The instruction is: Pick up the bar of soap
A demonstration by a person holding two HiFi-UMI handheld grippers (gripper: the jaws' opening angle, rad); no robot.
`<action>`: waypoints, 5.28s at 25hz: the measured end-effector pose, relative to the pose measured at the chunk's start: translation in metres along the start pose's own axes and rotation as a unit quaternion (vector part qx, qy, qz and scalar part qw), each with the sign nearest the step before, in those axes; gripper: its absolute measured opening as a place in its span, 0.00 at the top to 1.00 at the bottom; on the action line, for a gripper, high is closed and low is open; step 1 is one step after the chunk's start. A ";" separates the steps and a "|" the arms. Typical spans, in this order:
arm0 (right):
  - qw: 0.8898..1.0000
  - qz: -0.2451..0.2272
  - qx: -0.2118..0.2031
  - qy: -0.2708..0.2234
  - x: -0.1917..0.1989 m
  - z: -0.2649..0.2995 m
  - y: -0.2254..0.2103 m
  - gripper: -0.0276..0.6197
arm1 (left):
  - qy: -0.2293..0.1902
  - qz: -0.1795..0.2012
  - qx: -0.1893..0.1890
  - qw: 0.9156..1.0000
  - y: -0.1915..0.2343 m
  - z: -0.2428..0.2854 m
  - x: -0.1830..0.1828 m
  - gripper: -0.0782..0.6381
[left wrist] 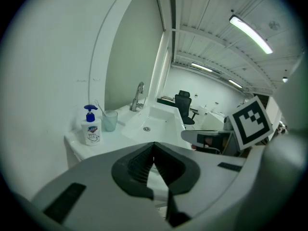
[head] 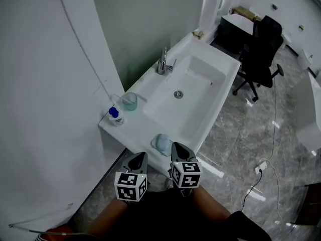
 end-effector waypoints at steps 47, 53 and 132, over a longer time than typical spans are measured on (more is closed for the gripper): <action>0.960 -0.091 0.114 0.239 0.099 0.132 0.026 0.54 | -0.009 -0.033 -0.012 0.999 0.095 -0.011 -0.023 0.88; 0.958 -0.106 0.107 0.244 0.097 0.134 0.027 0.54 | -0.010 -0.039 -0.007 0.999 0.094 -0.010 -0.019 0.88; 0.994 -0.042 0.026 -0.102 -0.038 -0.032 0.023 0.55 | -0.014 0.049 0.070 0.996 0.005 0.026 -0.028 0.88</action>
Point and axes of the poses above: the fingertips, and each gripper's own axes: z forward along the fingers, y to its left, x out of its underside, the point moved 2 cm from there along -z, backward along the fingers, and after that the axes turned 15 degrees about x, right-handed, at the moved point
